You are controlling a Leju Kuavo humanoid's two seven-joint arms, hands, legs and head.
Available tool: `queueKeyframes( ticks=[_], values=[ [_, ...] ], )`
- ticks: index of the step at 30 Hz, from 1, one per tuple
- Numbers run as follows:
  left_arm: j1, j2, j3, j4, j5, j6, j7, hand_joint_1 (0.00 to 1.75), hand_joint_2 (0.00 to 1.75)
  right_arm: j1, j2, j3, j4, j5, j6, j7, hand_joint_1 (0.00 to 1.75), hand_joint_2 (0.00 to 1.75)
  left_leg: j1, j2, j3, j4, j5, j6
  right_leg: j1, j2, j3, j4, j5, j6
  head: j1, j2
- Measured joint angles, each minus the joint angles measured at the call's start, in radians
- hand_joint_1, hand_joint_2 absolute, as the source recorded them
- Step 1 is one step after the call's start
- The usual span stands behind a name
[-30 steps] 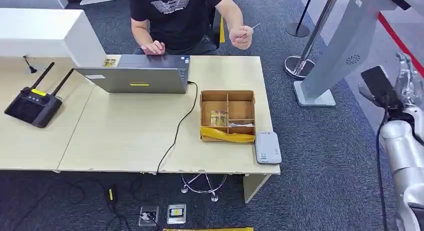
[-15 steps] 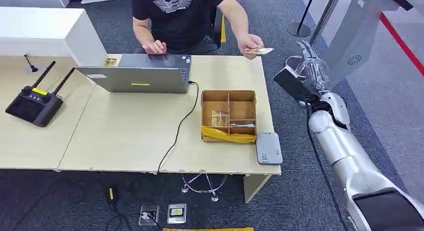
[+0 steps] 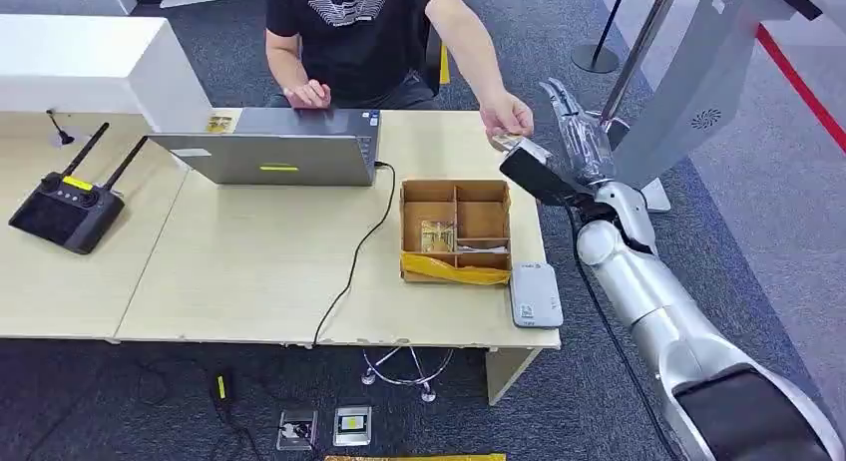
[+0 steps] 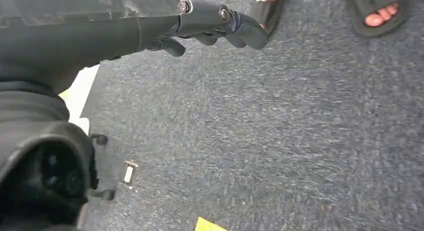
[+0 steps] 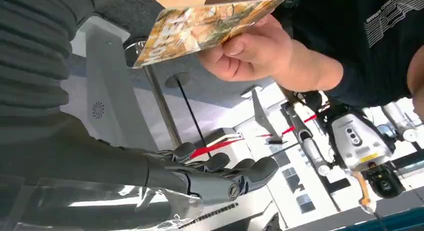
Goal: Pass the card to the sensor for recognition and then transmit it.
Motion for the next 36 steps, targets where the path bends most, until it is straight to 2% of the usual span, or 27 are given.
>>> queueKeyframes(
  ticks=[9,10,11,12,22,36],
  values=[
    [0.004,0.000,0.000,0.000,0.003,0.002,0.015,0.00,0.00,-0.004,0.017,0.022,0.026,-0.006,0.001,-0.003,0.00,1.75,0.000,0.000,0.000,0.000,0.000,0.000,0.000,0.000,0.000,0.000,0.000,0.000,0.000,0.000],
    [0.004,-0.001,0.000,0.000,0.003,0.002,0.015,0.00,0.00,-0.006,0.018,0.028,0.027,-0.006,0.002,-0.003,0.35,1.75,0.000,0.000,0.000,0.000,0.000,0.000,0.000,0.000,0.000,0.000,0.000,0.000,0.000,0.000],
    [0.005,-0.001,0.000,0.000,0.003,0.002,0.015,0.00,0.00,-0.008,0.018,0.032,0.029,-0.006,0.003,-0.003,1.62,1.75,0.000,0.000,0.000,0.000,0.000,0.000,0.000,0.000,0.000,0.000,0.000,0.000,0.000,0.000],
    [0.005,-0.001,0.000,0.000,0.003,0.002,0.015,0.00,0.00,-0.009,0.018,0.033,0.030,-0.007,0.006,-0.003,1.75,1.75,0.000,0.000,0.000,0.000,0.000,0.000,0.000,0.000,0.000,0.000,0.000,0.000,0.000,0.000],
    [0.006,-0.001,0.000,0.000,0.003,0.003,0.015,0.00,0.00,-0.019,0.029,0.060,0.041,-0.061,0.007,-0.017,1.75,1.75,0.000,0.000,0.000,0.000,0.000,0.000,0.000,0.000,0.000,0.000,0.000,0.000,0.000,0.000],
    [0.007,-0.002,0.000,0.000,-0.005,0.005,0.015,0.00,0.00,-0.016,0.030,0.090,0.052,-0.067,-0.048,-0.020,1.75,1.75,0.000,0.000,0.000,0.000,0.000,0.000,0.000,0.001,-0.001,0.000,0.000,0.000,0.000,0.000]
  ],
)
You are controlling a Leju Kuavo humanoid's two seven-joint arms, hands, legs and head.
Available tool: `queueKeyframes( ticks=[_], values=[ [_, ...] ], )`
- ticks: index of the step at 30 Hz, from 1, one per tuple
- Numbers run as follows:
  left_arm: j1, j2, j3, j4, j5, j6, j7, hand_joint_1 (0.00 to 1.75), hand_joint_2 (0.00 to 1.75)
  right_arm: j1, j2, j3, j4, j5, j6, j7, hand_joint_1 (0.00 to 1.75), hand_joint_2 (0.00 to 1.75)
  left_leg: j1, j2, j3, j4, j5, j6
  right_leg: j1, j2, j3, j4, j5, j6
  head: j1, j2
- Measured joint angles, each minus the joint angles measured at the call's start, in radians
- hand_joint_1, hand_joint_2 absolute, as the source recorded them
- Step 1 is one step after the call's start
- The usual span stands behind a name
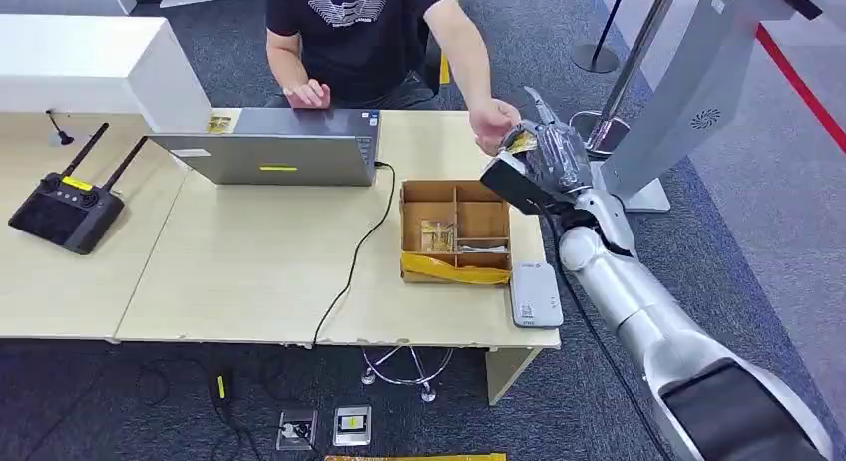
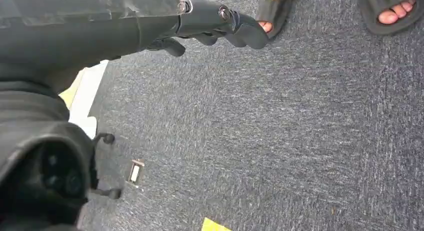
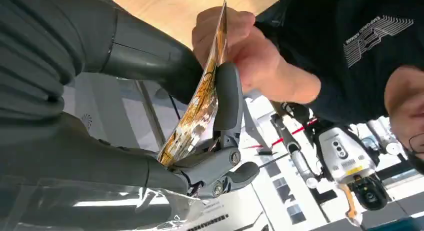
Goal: Pass the card to the sensor for recognition and then transmit it.
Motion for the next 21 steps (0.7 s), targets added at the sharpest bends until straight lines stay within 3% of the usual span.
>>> queueKeyframes(
  ticks=[12,21],
  values=[
    [0.001,0.000,0.000,0.000,0.011,0.005,0.010,0.00,0.00,-0.001,-0.046,0.001,0.000,0.012,-0.023,0.019,1.75,1.75,0.000,0.002,0.000,0.000,0.000,0.000,0.000,0.001,0.000,0.000,0.000,0.000,0.000,0.000],
    [0.005,-0.005,0.000,-0.002,0.022,0.019,0.028,0.00,0.00,0.061,-0.148,0.001,-0.023,-0.038,0.002,0.031,1.75,1.75,0.000,0.002,0.000,0.001,0.000,0.000,0.000,0.001,0.000,0.000,0.000,0.000,0.000,0.000]
  ],
)
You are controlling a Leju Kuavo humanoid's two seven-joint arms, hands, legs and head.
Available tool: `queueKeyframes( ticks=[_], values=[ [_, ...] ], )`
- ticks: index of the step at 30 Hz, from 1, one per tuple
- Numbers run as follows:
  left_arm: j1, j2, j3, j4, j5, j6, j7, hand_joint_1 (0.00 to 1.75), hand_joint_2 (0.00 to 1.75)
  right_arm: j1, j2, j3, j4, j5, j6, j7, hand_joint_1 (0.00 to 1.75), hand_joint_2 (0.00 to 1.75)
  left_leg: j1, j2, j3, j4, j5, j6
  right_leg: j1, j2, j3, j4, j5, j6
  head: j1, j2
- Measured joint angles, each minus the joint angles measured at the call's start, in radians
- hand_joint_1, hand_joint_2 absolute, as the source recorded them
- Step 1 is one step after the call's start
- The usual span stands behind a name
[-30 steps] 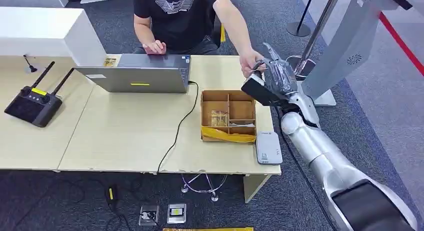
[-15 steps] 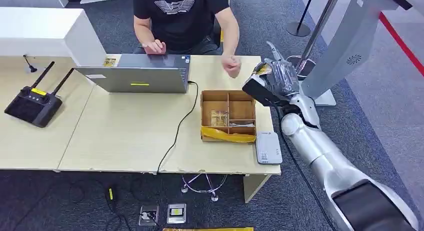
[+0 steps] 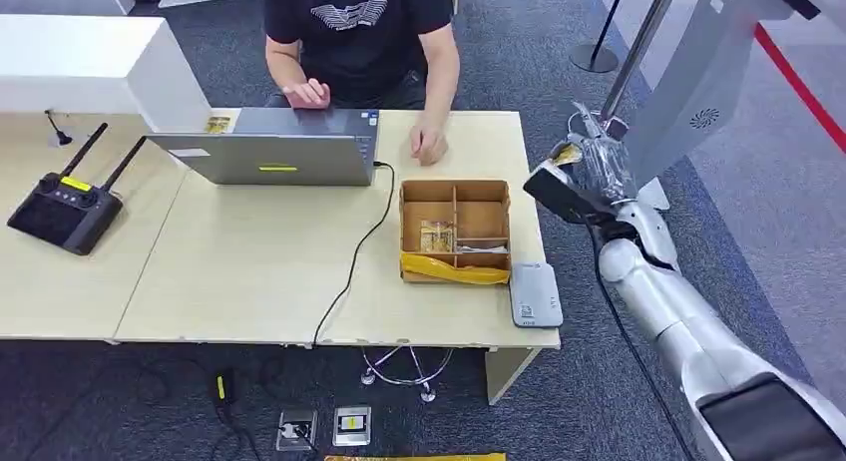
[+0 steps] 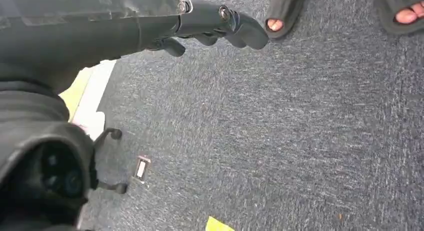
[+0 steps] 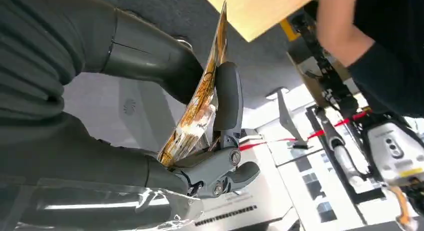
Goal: Pass the card to the sensor for recognition and then transmit it.
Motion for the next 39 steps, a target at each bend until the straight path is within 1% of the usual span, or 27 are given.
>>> queueKeyframes(
  ticks=[5,10,11,14,17,22,30,34,39],
  values=[
    [0.001,0.000,0.000,-0.001,0.001,0.003,0.002,0.00,0.00,0.047,-0.046,0.001,-0.025,-0.021,0.002,0.005,1.75,1.75,0.000,0.000,0.000,0.000,0.000,0.000,0.000,0.000,0.000,0.000,0.000,0.000,0.000,0.000],
    [0.001,-0.001,0.000,-0.003,0.001,0.009,0.007,0.00,0.00,0.087,-0.081,0.008,-0.065,-0.058,0.007,0.034,1.75,1.75,0.000,0.000,0.000,0.000,0.000,0.000,0.000,0.000,0.000,0.000,0.000,0.000,0.000,0.000],
    [0.001,-0.001,0.000,-0.003,0.001,0.009,0.007,0.00,0.00,0.095,-0.085,0.010,-0.075,-0.063,0.018,0.044,1.75,1.75,0.000,0.000,0.000,0.000,0.000,0.000,0.000,0.000,0.000,0.000,0.000,0.000,0.000,0.000],
    [0.000,-0.001,0.000,-0.004,0.000,0.008,0.008,0.00,0.00,0.122,-0.092,0.018,-0.116,-0.082,0.078,0.100,1.75,1.75,0.000,0.000,0.000,0.000,0.000,0.000,0.000,0.001,0.000,0.000,0.000,0.000,0.000,0.000],
    [-0.001,-0.001,0.000,-0.005,-0.001,0.007,0.008,0.00,0.00,0.139,-0.092,0.034,-0.138,-0.084,0.107,0.123,1.75,1.75,0.000,0.000,0.000,0.000,0.000,0.000,0.000,0.001,0.000,0.000,0.000,0.000,0.000,0.000],
    [-0.001,0.000,0.000,-0.006,-0.001,0.006,0.007,0.00,0.00,0.162,-0.092,0.060,-0.159,-0.129,0.172,0.135,1.75,1.75,0.000,0.000,0.000,0.000,0.000,0.000,0.000,0.001,0.000,0.000,0.000,0.000,0.000,0.000],
    [-0.001,0.000,0.000,-0.006,-0.001,0.006,0.007,0.00,0.00,0.176,-0.091,0.090,-0.162,-0.130,0.171,0.122,1.75,1.75,0.000,0.000,0.000,0.000,0.000,0.000,0.000,0.001,0.000,0.000,0.000,0.000,0.000,0.000],
    [-0.001,0.000,0.000,-0.006,0.000,0.007,0.018,0.00,0.00,0.180,-0.092,0.100,-0.162,-0.138,0.172,0.121,1.75,1.75,0.000,0.000,0.000,0.000,0.000,0.000,0.000,0.001,0.000,0.000,0.000,0.000,0.000,0.000],
    [0.000,0.000,0.001,-0.007,0.000,0.009,0.020,0.00,0.00,0.186,-0.114,0.113,-0.161,-0.158,0.172,0.112,1.75,1.75,0.000,0.000,0.000,0.000,0.000,0.000,0.000,0.001,0.000,0.000,0.000,0.000,0.000,0.000]
  ],
)
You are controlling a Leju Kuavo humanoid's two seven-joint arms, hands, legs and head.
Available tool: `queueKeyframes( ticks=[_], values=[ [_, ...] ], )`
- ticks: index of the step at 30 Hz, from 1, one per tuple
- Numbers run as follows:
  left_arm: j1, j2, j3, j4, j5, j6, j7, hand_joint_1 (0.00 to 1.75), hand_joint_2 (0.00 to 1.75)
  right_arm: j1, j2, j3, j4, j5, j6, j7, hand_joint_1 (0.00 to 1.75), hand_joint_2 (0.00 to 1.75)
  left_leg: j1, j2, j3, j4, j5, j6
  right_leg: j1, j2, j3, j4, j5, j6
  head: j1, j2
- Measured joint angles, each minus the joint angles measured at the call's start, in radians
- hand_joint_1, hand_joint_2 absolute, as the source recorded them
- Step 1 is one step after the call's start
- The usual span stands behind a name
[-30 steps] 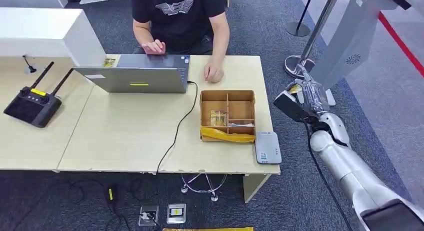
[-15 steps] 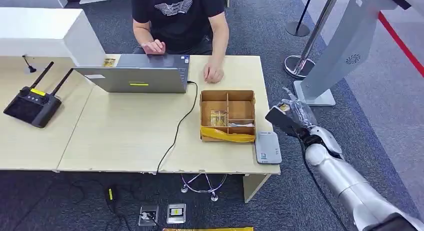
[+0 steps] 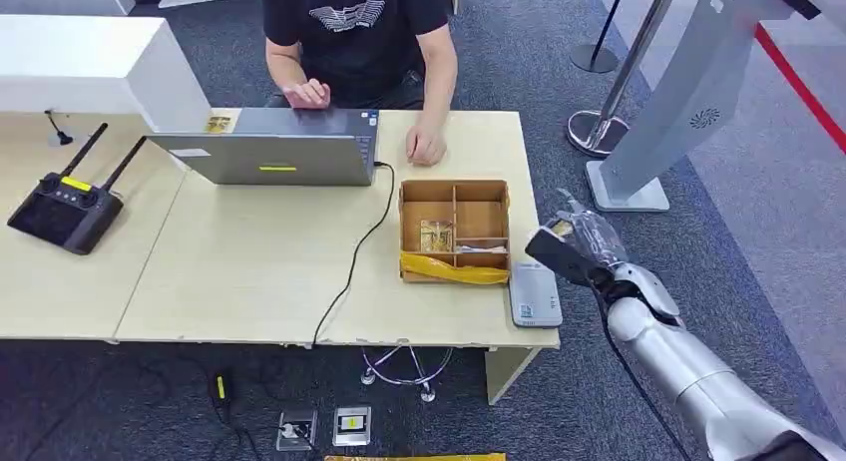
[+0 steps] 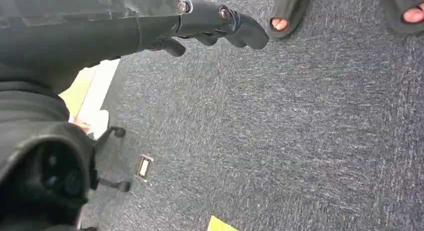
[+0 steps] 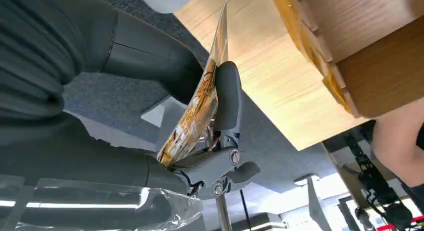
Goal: Pass the card to the sensor for recognition and then transmit it.
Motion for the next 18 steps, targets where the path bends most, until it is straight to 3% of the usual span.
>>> queueKeyframes(
  ticks=[7,18],
  values=[
    [0.000,0.000,0.002,0.000,0.001,0.001,0.001,0.00,0.00,0.044,-0.042,0.002,-0.011,-0.054,-0.021,0.014,1.75,1.75,0.000,0.000,0.000,0.000,0.000,0.000,0.000,-0.001,0.000,0.000,0.000,0.000,0.000,0.000],
    [0.000,-0.006,0.002,-0.001,-0.005,0.007,0.000,0.00,0.00,0.178,-0.114,0.004,-0.177,-0.093,-0.086,0.057,1.75,1.75,0.000,0.000,0.000,0.000,-0.001,-0.001,0.000,0.000,0.000,0.000,0.000,0.000,0.000,0.000]
  ],
)
